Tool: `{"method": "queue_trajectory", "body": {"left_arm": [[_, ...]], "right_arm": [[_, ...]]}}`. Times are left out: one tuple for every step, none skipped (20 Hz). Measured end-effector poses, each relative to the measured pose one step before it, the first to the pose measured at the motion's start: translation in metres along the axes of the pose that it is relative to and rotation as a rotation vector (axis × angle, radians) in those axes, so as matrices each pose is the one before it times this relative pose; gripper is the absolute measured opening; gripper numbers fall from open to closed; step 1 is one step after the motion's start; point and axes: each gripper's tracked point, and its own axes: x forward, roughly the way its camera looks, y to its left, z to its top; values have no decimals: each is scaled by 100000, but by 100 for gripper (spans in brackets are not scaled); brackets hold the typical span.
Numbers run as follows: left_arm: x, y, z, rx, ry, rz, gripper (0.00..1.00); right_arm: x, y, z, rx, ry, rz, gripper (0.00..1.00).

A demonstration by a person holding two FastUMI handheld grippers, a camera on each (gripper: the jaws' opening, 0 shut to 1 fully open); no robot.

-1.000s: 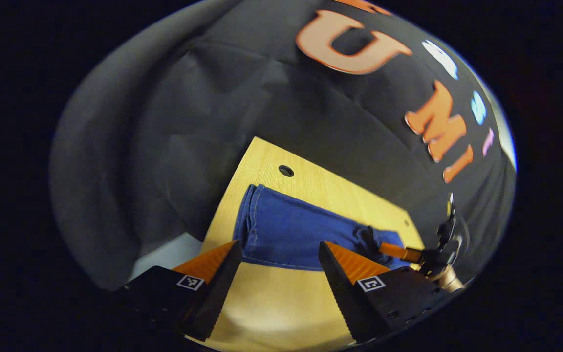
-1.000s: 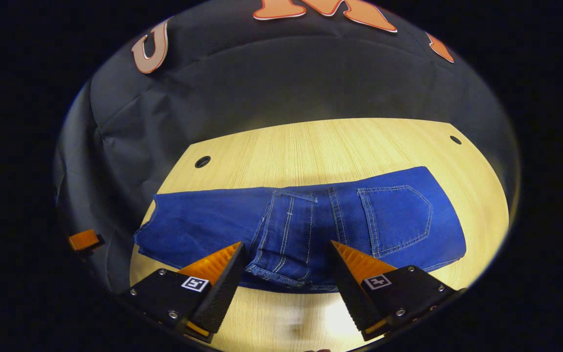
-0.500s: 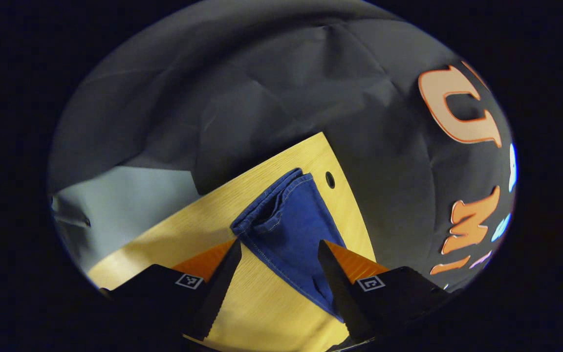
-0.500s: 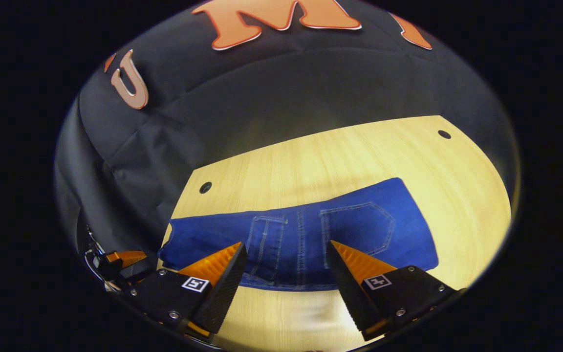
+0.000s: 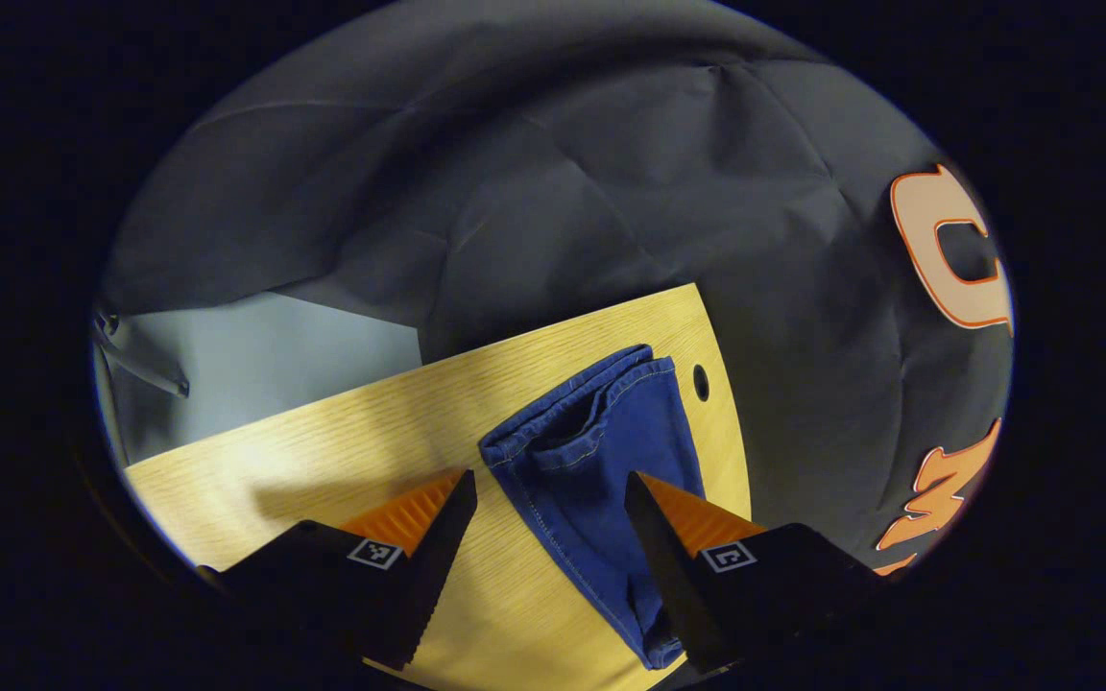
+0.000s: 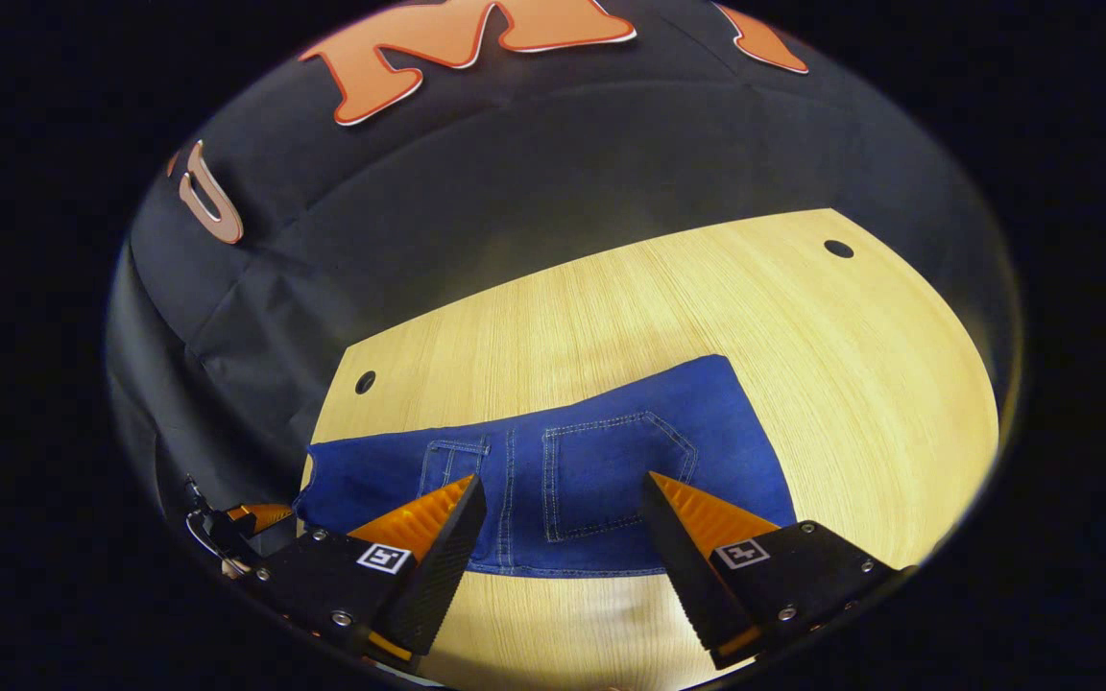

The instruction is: Grasp the waist and the cuffs of the jeans and fold them to make the two legs overlap; first hold the waist and fold one-third of the jeans toward the cuffs, then hold the cuffs and fold the remaining one-third in the same direction to finish folding.

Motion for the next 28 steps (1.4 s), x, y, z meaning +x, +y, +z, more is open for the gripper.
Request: {"method": "queue_trajectory", "body": {"left_arm": [[271,-529,5,-650,408,-1480,97],[295,-360,-14,-332,316,-7,97],[367,-45,212,930,-487,-156,97],[205,-211,39,1407,-832,-531,96],[642,-474,-55,1445,-35,-1140,96],[456,-681,43,1750,436,-1222,96],[758,-827,-74,2275,-433,-1209,96],[883,-710,7,2788,-100,-788,94],[1029,-244,-141,3215,-810,886,93],[783,-281,-220,3081,5,812,86],[243,-303,138,2800,-1009,244,80],[899,187,-178,-62,850,1313,76],[-254,881,-303,-511,-1381,5357,77],[-1086,448,-701,-4431,2379,5120,41],[690,-670,493,253,-2382,-536,6],[-894,-186,288,4405,65,1224,6],[-499,-258,461,4124,-803,1032,6],[-775,-701,391,3951,-1531,-629,6],[-587,-1312,475,4138,-1879,-1925,6],[-1065,-1457,657,4099,-2672,-2304,6],[-1304,-1661,479,3205,-2904,-2049,6],[-1307,-1743,622,2864,-2133,-1844,6],[-1746,-2064,699,2370,-2965,-3222,5],[-1423,-2154,832,2220,-2621,-4059,6],[-1159,-2104,391,2923,-2101,-3186,6],[-1295,-2324,297,3705,-1697,-3095,5],[-1703,-2743,155,3759,-1862,-3079,5],[-1108,-2819,222,3728,-1316,-3275,5]], "right_arm": [[122,-130,29,360,150,307,99],[-4,-28,47,361,78,454,99],[-59,-75,18,448,-29,224,99],[-171,-84,19,809,0,489,99],[-289,-162,124,1050,-153,583,99],[-223,-357,125,1096,-216,272,99],[-353,-428,181,1257,-445,-150,99],[-418,-532,193,1389,-781,-392,99],[-459,-587,222,1212,-758,-547,99],[-387,-813,211,776,-961,-1032,99],[-389,-852,244,284,-945,-1289,99],[-319,-748,159,342,-714,-1138,99],[-377,-594,178,624,-565,-363,99],[-347,-485,64,541,-266,-141,99],[-171,-566,78,243,-212,-392,99],[-250,-535,9,150,-409,-328,99],[-297,-482,170,1033,-423,560,99],[-301,-425,71,1763,-146,920,99],[-159,-576,79,1756,148,297,99],[-179,-593,-62,640,-112,108,99],[-209,-714,153,-875,-852,-809,99],[-277,-818,222,-1745,-877,-1185,99],[-377,-613,324,-1497,-783,-434,99],[-537,-464,367,-598,-1115,432,99],[-646,-285,543,-142,-1331,753,99],[-479,-345,616,-404,-1660,278,99],[-487,-582,761,-1405,-2121,-733,99],[-575,-797,864,-2369,-2502,-941,99]]}}
